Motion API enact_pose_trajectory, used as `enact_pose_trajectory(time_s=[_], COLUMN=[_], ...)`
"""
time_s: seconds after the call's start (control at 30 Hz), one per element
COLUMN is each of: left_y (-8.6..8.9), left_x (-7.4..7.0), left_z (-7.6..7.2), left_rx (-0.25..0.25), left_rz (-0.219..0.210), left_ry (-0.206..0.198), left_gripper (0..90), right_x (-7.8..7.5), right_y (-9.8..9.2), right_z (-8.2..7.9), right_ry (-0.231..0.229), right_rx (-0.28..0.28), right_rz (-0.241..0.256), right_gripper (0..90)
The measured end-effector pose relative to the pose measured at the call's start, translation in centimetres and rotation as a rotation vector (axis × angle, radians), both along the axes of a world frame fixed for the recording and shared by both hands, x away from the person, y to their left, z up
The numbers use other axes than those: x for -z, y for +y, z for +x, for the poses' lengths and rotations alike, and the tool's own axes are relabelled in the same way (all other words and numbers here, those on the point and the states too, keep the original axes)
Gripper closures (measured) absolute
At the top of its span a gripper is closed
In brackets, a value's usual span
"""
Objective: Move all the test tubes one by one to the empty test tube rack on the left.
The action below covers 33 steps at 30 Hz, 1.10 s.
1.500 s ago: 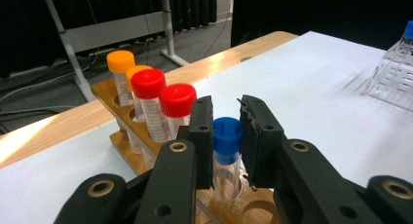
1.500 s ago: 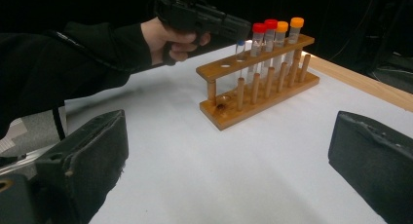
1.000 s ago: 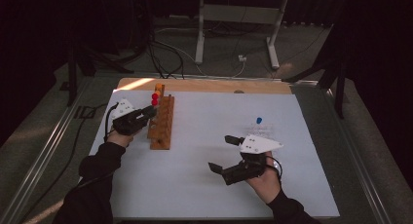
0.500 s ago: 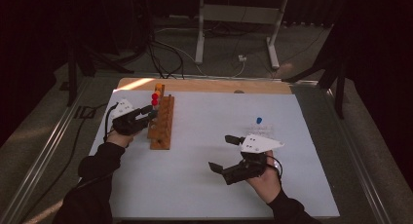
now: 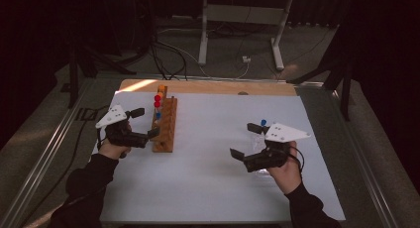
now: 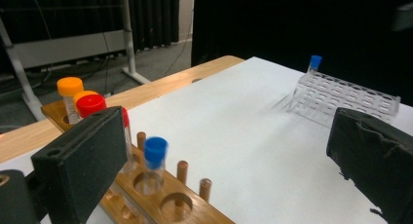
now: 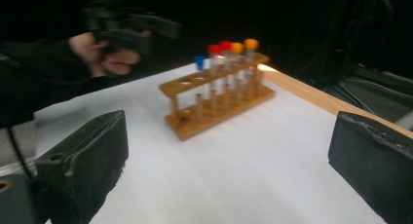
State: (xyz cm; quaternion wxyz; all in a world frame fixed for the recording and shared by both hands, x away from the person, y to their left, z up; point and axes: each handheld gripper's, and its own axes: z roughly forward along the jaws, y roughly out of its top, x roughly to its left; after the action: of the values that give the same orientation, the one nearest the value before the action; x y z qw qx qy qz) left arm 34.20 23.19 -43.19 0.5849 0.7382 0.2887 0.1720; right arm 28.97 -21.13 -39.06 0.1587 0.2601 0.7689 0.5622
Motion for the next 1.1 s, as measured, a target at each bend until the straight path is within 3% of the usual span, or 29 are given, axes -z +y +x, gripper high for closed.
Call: enact_pose_trajectory(time_s=[0.1, 0.17, 0.27, 0.47, 0.63, 0.9, 1.1], left_y=[0.0, 0.1, 0.2, 0.3, 0.2, 0.1, 0.0], left_x=[0.2, 0.3, 0.5, 0.7, 0.8, 0.9, 1.0], left_z=[-0.9, -1.3, -1.6, -1.7, -1.7, -1.8, -1.8], left_rx=[0.005, 0.009, 0.008, 0.005, 0.013, 0.008, 0.011], left_rz=[0.004, 0.007, 0.008, 0.005, 0.007, 0.013, 0.015], left_ry=[-0.016, -0.020, -0.022, -0.018, -0.016, -0.019, -0.013], left_gripper=[2.0, 2.0, 2.0, 2.0, 2.0, 2.0, 2.0], right_x=[0.5, 0.8, 1.4, 3.7, 5.3, 6.7, 7.1], right_y=[-1.8, -2.9, -4.5, -7.5, -8.4, -7.9, -7.3], right_z=[0.9, 1.3, 2.1, 4.3, 5.9, 8.0, 8.9], right_ry=[0.010, -0.001, 0.018, 0.106, 0.182, 0.244, 0.268], right_rx=[0.056, 0.110, 0.187, 0.309, 0.326, 0.325, 0.314], right_rz=[-0.004, -0.006, -0.017, -0.070, -0.105, -0.156, -0.201], right_gripper=[7.7, 7.8, 10.9, 26.0, 43.5, 53.5, 66.8])
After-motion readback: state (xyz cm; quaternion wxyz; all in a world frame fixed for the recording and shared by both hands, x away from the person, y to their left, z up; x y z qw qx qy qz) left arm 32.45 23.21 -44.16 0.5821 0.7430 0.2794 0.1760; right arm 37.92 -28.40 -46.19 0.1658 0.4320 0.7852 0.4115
